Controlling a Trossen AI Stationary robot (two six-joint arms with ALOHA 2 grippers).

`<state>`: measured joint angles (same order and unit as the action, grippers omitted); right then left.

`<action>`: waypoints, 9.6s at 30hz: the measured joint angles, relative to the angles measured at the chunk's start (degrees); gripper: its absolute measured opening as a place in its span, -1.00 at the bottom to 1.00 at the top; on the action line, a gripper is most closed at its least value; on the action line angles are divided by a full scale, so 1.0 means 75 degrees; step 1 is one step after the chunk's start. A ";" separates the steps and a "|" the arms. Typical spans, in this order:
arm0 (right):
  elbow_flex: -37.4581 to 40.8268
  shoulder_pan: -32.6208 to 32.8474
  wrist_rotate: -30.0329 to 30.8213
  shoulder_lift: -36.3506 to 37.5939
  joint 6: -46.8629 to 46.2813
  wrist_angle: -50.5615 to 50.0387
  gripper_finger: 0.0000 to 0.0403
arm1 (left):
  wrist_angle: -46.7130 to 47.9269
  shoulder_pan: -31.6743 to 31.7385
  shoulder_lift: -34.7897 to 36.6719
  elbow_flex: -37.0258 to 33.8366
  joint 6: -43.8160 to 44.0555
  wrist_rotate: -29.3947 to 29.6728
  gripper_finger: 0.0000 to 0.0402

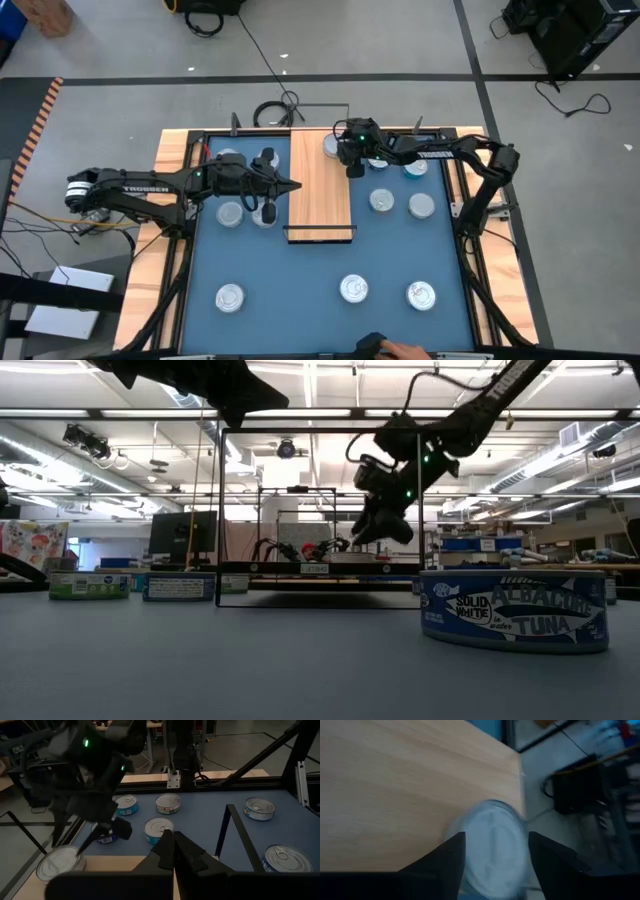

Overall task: Stack canned seafood by type on shelf
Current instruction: Put the green tuna can on the shelf, then put the yellow-blue tuna can on the shelf

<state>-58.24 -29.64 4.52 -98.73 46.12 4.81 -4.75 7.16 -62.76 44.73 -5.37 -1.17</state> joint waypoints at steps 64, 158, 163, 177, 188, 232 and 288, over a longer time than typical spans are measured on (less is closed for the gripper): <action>0.2815 0.0135 -0.1075 0.3505 -0.4399 -0.0037 -1.00 | -0.0397 0.0473 -0.0187 0.0003 -0.0422 -0.1254 -0.98; 0.1634 0.7365 -0.0217 0.1946 -1.2949 -0.6953 -0.77 | 0.0061 -0.3118 -0.0233 0.0003 -0.1043 0.1376 -0.98; 0.1667 0.7186 -0.0343 0.1910 -1.2460 -0.6857 -0.95 | 0.0082 -0.3121 -0.0233 0.0003 -0.1037 0.1320 -0.98; 0.1661 0.7131 -0.0262 0.2345 -1.2639 -0.6843 -0.99 | 0.0119 -0.3127 -0.0233 0.0003 -0.1032 0.1320 -0.98; 0.1651 0.7627 0.0298 0.2891 -1.3332 -0.7092 -0.81 | 0.0236 -0.3127 -0.0233 0.0003 -0.1014 0.1320 -0.98; 0.1724 0.6174 -0.1206 0.2298 -0.9575 -0.6544 -0.57 | 0.0463 -0.3215 -0.0230 0.0003 -0.0822 0.0918 -0.98; 0.2162 0.6336 0.1673 0.4884 -1.2584 -0.5896 -1.00 | 0.0452 -0.3363 -0.0230 0.0003 -0.0790 0.1040 -0.98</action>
<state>-42.02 17.88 17.06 -62.09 -48.26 -39.41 -1.37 -18.06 -64.49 44.75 -11.29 6.63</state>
